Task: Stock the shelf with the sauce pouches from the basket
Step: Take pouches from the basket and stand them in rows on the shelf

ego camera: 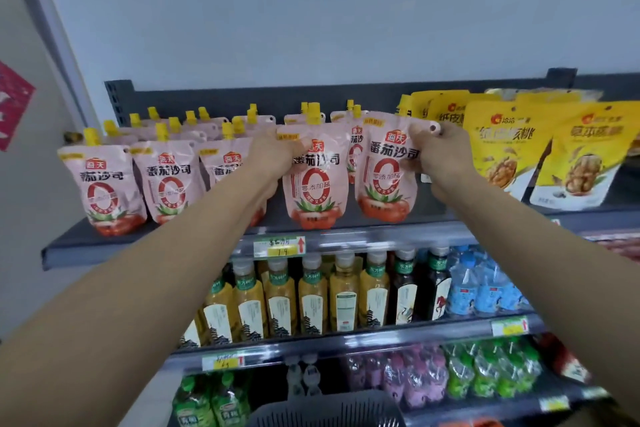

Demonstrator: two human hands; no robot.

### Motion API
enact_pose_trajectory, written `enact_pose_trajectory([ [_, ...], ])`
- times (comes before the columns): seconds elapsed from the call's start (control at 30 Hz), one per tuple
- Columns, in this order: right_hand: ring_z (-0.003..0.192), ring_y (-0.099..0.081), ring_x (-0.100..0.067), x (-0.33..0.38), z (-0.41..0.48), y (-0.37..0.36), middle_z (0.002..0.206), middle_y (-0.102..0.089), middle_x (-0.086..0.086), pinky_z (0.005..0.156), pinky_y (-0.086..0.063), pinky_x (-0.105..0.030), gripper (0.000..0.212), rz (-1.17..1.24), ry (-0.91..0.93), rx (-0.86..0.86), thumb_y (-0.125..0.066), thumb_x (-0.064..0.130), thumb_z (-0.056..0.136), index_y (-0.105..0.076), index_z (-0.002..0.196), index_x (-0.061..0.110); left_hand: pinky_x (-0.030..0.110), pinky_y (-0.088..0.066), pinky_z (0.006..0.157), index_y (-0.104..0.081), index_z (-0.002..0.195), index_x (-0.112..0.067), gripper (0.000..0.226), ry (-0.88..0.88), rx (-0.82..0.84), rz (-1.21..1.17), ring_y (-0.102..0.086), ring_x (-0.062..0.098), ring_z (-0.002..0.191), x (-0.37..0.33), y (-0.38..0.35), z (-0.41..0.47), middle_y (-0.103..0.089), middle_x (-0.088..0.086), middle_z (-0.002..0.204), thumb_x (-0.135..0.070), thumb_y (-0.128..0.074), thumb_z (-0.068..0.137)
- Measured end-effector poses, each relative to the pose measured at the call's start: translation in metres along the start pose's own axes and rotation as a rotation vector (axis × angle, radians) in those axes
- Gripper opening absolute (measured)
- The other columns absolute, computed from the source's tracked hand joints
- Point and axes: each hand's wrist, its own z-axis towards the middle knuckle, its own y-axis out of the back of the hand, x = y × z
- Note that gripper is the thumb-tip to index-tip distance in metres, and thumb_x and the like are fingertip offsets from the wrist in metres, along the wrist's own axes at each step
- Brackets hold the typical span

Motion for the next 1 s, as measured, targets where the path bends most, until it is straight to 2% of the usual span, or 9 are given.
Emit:
enact_pose_trajectory([
  [0.17,0.067,-0.067,-0.013,-0.015,0.032,-0.007,0.078,-0.064,0.0,0.047,-0.056,-0.023,0.009,-0.05,-0.027,0.018,-0.052,0.017,0.094,-0.049,0.094,0.01,0.02,-0.055,0.05,-0.057,0.079,-0.016,0.012,-0.003,-0.072,0.025,-0.066,0.01,0.069,0.012,-0.009,0.031,-0.067,-0.001,0.077,-0.007,-0.063,0.085],
  [0.33,0.069,-0.068,-0.014,-0.035,0.07,-0.017,0.08,-0.065,0.0,0.05,-0.058,-0.026,0.011,-0.059,-0.064,0.078,-0.053,0.019,0.093,-0.049,0.083,0.016,0.038,-0.058,0.076,-0.061,0.092,-0.015,0.008,0.049,-0.172,0.098,-0.069,0.021,0.085,0.03,-0.018,0.06,-0.071,0.005,0.091,-0.014,-0.065,0.085],
  [0.43,0.068,-0.068,-0.013,-0.047,0.092,-0.024,0.079,-0.065,0.001,0.052,-0.058,-0.027,0.017,-0.077,-0.065,0.121,-0.054,0.019,0.093,-0.048,0.077,0.02,0.033,-0.058,0.069,-0.059,0.086,-0.016,0.008,0.071,-0.192,0.061,-0.067,0.015,0.076,0.037,-0.022,0.077,-0.067,0.001,0.083,-0.01,-0.063,0.085],
  [0.53,0.069,-0.067,-0.012,-0.06,0.111,-0.031,0.08,-0.064,0.0,0.05,-0.057,-0.025,0.015,-0.109,-0.062,0.166,-0.053,0.019,0.093,-0.048,0.079,0.019,0.026,-0.055,0.062,-0.056,0.077,-0.02,0.018,0.057,-0.202,0.057,-0.063,0.011,0.071,0.043,-0.029,0.089,-0.064,-0.002,0.077,-0.005,-0.061,0.086],
  [0.7,0.075,-0.065,-0.012,-0.085,0.136,-0.042,0.085,-0.062,-0.001,0.048,-0.056,-0.021,0.007,-0.132,-0.116,0.238,-0.051,0.018,0.094,-0.05,0.088,0.016,0.039,-0.056,0.082,-0.056,0.08,-0.02,0.016,0.099,-0.226,0.076,-0.065,0.019,0.084,0.056,-0.029,0.107,-0.066,0.003,0.087,-0.007,-0.058,0.088],
  [0.77,0.077,-0.066,-0.013,-0.094,0.141,-0.043,0.087,-0.063,-0.001,0.051,-0.055,-0.021,0.006,-0.101,-0.164,0.258,-0.052,0.019,0.093,-0.051,0.097,0.014,0.034,-0.058,0.075,-0.056,0.082,-0.02,0.013,0.102,-0.203,0.062,-0.066,0.017,0.082,0.058,-0.027,0.111,-0.067,0.002,0.087,-0.008,-0.059,0.088],
  [0.87,0.077,-0.067,-0.015,-0.105,0.145,-0.039,0.093,-0.067,-0.003,0.057,-0.058,-0.025,0.02,-0.036,-0.202,0.283,-0.06,0.014,0.088,-0.052,0.106,0.011,0.023,-0.058,0.058,-0.06,0.094,-0.016,0.013,0.117,-0.124,0.024,-0.066,0.013,0.079,0.062,-0.025,0.11,-0.067,-0.002,0.087,-0.006,-0.06,0.086],
  [0.93,0.074,-0.068,-0.014,-0.112,0.144,-0.036,0.093,-0.069,-0.001,0.051,-0.055,-0.022,0.027,-0.021,-0.214,0.355,-0.066,0.009,0.082,-0.056,0.107,0.013,0.021,-0.056,0.056,-0.061,0.107,-0.011,0.023,0.136,-0.079,0.038,-0.065,0.016,0.085,0.07,-0.023,0.107,-0.068,0.001,0.094,-0.004,-0.061,0.085],
  [1.0,0.078,-0.069,-0.015,-0.119,0.14,-0.034,0.093,-0.071,-0.001,0.052,-0.051,-0.021,0.032,-0.081,-0.236,0.451,-0.071,0.006,0.077,-0.059,0.106,0.012,0.025,-0.055,0.062,-0.06,0.111,-0.009,0.028,0.17,-0.043,0.046,-0.064,0.021,0.094,0.079,-0.021,0.104,-0.067,0.006,0.104,-0.002,-0.062,0.084],
])
